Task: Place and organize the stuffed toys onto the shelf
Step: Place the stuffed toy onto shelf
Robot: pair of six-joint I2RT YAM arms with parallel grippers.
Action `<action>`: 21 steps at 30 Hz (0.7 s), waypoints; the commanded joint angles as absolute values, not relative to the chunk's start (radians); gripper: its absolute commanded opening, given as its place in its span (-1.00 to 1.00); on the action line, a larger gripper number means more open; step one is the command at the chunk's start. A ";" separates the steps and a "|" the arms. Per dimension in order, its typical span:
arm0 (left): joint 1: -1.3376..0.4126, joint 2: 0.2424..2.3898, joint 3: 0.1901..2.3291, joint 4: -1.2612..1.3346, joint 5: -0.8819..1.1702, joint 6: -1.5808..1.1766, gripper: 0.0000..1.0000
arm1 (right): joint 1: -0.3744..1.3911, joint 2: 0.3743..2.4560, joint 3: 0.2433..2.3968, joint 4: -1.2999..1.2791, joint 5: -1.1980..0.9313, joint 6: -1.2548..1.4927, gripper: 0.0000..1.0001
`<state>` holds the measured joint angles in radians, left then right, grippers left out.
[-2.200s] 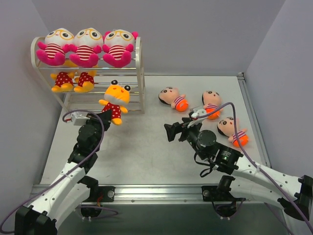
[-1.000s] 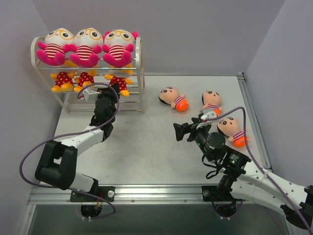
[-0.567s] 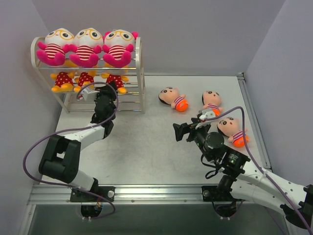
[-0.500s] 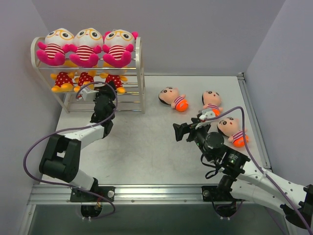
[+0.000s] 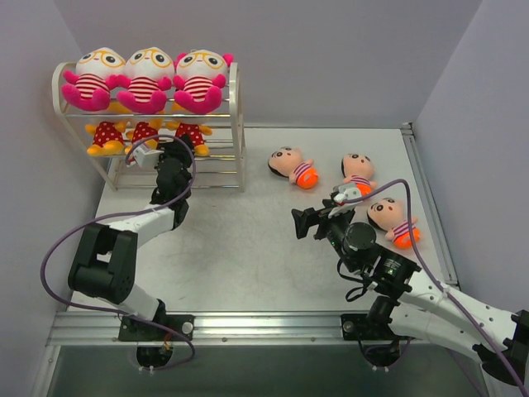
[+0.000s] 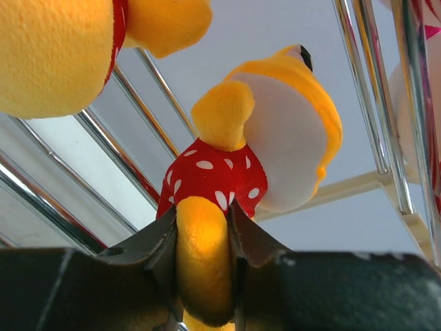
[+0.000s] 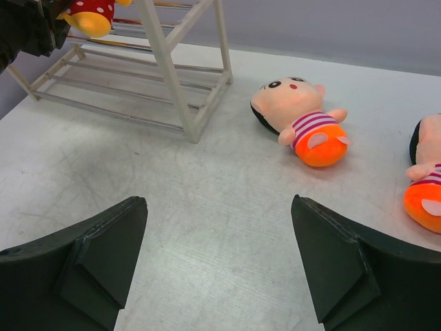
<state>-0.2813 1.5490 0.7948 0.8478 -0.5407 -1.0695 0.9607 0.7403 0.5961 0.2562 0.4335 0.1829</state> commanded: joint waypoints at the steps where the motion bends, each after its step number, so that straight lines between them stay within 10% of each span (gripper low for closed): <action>1: -0.273 1.551 0.845 0.870 -0.523 -1.071 -0.37 | 0.954 0.747 0.597 0.278 0.459 0.178 0.76; 21: -0.270 1.447 0.785 0.816 -0.543 -1.072 0.11 | 0.954 0.730 0.595 0.278 0.448 0.181 0.76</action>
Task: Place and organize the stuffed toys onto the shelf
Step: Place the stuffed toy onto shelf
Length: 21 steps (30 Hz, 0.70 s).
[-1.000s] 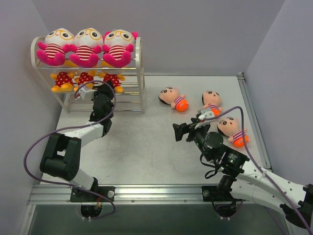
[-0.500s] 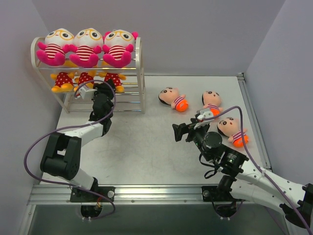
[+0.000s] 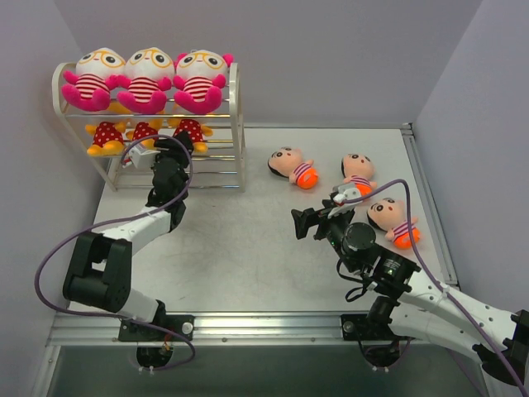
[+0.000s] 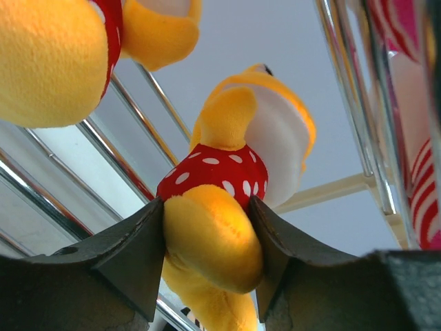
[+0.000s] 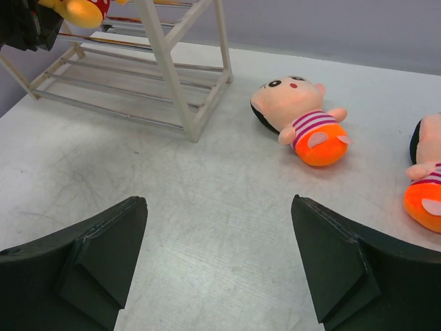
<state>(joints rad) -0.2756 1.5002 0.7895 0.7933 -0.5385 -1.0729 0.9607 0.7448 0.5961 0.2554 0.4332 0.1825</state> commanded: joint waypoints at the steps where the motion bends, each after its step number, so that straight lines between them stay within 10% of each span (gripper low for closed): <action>1: -0.267 1.442 0.784 0.813 -0.545 -1.071 0.14 | 0.953 0.724 0.597 0.276 0.448 0.181 0.76; 21: -0.261 1.367 0.753 0.718 -0.537 -1.088 0.56 | 0.954 0.715 0.601 0.265 0.439 0.189 0.76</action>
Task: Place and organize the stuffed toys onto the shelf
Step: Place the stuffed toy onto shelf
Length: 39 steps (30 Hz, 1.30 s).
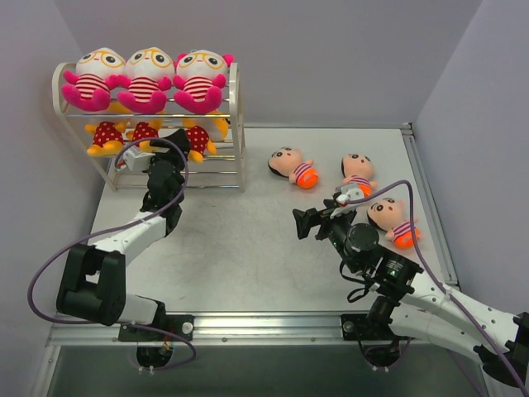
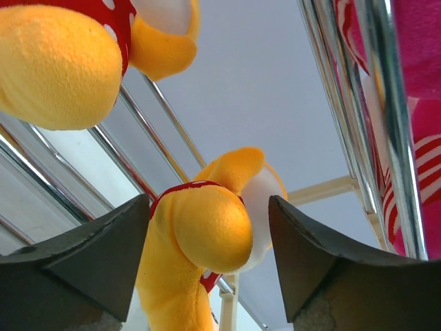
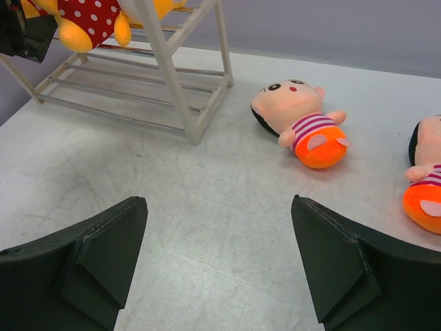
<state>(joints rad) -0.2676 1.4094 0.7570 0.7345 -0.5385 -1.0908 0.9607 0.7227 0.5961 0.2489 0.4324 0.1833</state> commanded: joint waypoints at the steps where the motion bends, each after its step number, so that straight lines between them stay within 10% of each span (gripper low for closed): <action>1: -0.262 1.359 0.750 0.715 -0.535 -1.086 0.61 | 0.954 0.713 0.601 0.265 0.439 0.187 0.76; 22: -0.222 0.931 0.827 0.074 -0.325 -0.476 0.74 | 0.954 0.712 0.609 0.265 0.417 0.184 0.76; 39: -0.199 1.167 1.229 -0.336 -0.140 -0.028 0.67 | 0.953 0.698 0.601 0.273 0.407 0.183 0.75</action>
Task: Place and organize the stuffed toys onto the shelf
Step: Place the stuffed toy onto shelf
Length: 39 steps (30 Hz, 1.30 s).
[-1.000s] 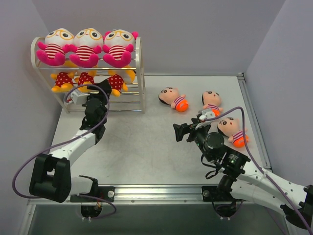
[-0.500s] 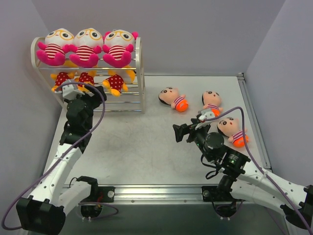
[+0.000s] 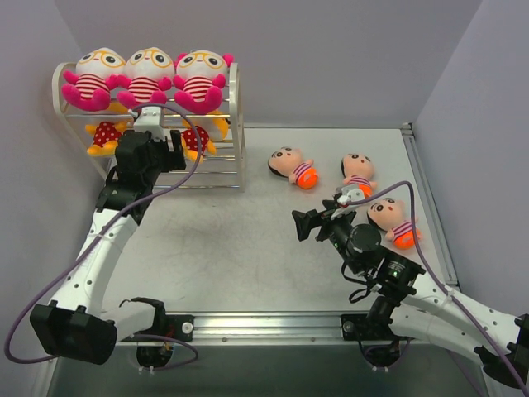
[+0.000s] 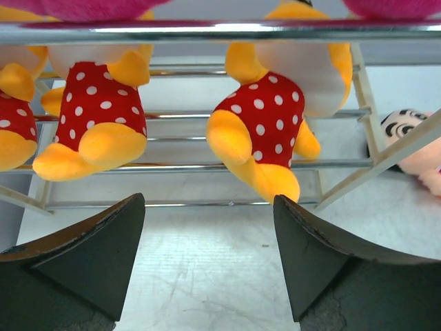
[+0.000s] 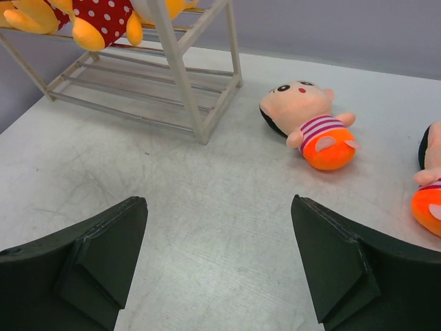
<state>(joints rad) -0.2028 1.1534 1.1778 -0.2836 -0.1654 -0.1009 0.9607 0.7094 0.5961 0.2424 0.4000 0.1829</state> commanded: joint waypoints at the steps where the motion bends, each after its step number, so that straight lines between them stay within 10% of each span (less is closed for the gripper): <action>1: -0.198 1.172 1.224 -0.325 -0.143 -0.026 0.66 | 0.953 0.701 0.601 0.272 0.403 0.183 0.75; 32: -0.190 1.393 1.246 -0.020 -0.140 -0.112 0.49 | 0.954 0.712 0.603 0.268 0.408 0.184 0.75; 39: -0.190 1.404 1.233 0.020 -0.140 -0.136 -0.03 | 0.953 0.712 0.603 0.267 0.408 0.186 0.75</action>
<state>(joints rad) -0.1963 1.3998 1.1957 -0.0597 -0.1505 -0.1200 0.9607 0.7143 0.5961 0.2420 0.3988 0.1829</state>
